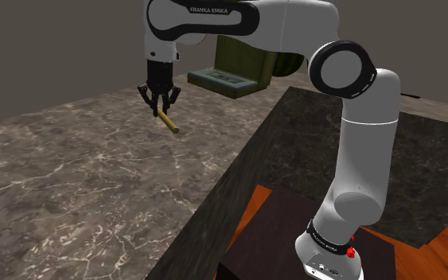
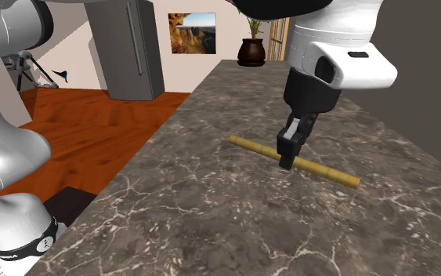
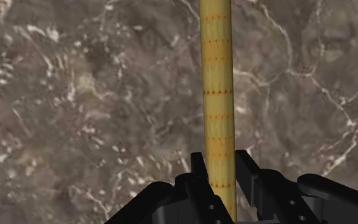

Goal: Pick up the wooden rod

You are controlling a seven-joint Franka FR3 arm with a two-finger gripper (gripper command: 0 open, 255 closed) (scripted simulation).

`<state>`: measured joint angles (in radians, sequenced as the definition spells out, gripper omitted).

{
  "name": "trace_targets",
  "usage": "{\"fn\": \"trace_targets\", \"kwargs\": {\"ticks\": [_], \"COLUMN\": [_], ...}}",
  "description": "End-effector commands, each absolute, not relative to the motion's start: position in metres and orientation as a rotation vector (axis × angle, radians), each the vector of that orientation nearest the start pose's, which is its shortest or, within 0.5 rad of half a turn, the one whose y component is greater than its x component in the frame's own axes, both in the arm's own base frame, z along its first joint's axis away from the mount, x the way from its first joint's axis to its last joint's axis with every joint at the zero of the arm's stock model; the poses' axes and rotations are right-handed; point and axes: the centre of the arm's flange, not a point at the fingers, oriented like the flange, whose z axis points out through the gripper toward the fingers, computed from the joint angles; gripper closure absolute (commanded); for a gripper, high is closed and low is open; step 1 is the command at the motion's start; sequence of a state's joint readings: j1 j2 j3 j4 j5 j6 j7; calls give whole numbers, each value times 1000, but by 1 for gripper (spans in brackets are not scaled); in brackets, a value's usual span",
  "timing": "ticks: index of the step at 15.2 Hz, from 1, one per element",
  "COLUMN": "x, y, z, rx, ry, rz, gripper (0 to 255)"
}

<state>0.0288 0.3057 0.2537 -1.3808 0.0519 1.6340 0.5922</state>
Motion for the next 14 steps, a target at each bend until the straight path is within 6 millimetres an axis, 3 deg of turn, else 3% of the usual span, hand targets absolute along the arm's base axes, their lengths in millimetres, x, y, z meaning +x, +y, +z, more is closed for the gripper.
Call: {"fn": "trace_targets", "kwargs": {"ticks": [1,6,14], "x": [624,624,624], "y": [163,163,163], "z": [540,539,582], "rx": [-3001,-3001,-3001], "ry": [488,488,488], "rz": [146,146,146], "gripper": [255,255,255]}}
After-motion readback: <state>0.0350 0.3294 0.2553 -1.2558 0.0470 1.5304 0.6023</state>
